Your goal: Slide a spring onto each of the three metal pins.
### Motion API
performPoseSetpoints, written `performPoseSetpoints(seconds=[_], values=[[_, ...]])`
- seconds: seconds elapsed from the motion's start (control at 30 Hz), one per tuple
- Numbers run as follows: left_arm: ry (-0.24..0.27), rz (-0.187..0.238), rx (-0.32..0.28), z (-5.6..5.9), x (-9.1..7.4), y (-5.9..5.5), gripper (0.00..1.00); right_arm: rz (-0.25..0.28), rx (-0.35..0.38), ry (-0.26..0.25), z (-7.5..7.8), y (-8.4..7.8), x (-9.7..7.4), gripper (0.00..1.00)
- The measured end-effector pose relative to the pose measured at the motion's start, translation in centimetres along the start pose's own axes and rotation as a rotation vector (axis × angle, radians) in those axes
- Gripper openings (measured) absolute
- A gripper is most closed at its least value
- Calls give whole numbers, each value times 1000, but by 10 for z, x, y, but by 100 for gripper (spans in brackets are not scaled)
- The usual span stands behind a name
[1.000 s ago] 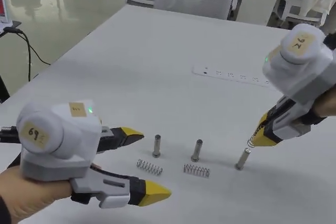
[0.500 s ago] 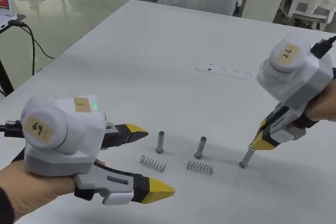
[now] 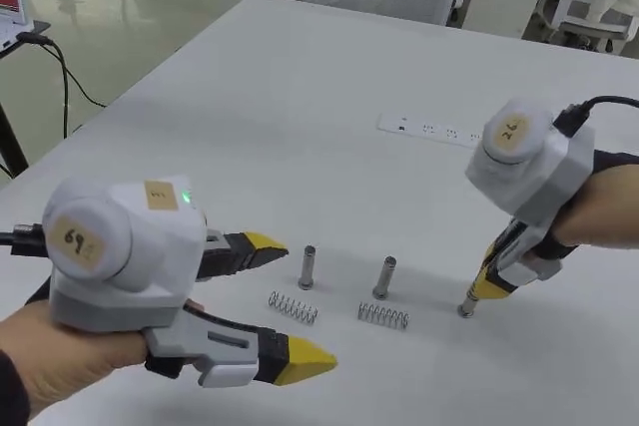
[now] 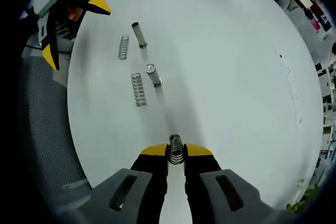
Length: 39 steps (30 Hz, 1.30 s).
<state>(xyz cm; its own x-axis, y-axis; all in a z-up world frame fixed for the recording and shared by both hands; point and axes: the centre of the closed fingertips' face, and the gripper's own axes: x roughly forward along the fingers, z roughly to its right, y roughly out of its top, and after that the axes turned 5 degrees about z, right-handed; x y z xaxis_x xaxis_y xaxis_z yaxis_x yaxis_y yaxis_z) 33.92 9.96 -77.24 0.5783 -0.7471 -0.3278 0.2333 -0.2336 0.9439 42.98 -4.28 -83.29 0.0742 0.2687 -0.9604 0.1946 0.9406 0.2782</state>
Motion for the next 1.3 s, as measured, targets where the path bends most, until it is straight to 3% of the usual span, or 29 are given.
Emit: performPoseSetpoints(seconds=[0.4, 0.63, 0.8, 1.07, 1.3], values=[[4, -5, -3, -1, 0, -1, 64, -44, 11, 14, 1, -10, 19, 9], [7, -3, -4, -2, -1, -1, 64, -44, 16, 25, 2, -11, 22, 9], [5, -7, -3, -2, 0, -2, 64, -31, 9, 25, 1, -10, 22, 17], [5, -11, -1, -1, -1, -2, 64, 9, -14, -14, 2, -6, 7, 26], [5, -18, 3, -1, -1, -4, 63, 64, -37, -56, -7, 4, -19, 28]])
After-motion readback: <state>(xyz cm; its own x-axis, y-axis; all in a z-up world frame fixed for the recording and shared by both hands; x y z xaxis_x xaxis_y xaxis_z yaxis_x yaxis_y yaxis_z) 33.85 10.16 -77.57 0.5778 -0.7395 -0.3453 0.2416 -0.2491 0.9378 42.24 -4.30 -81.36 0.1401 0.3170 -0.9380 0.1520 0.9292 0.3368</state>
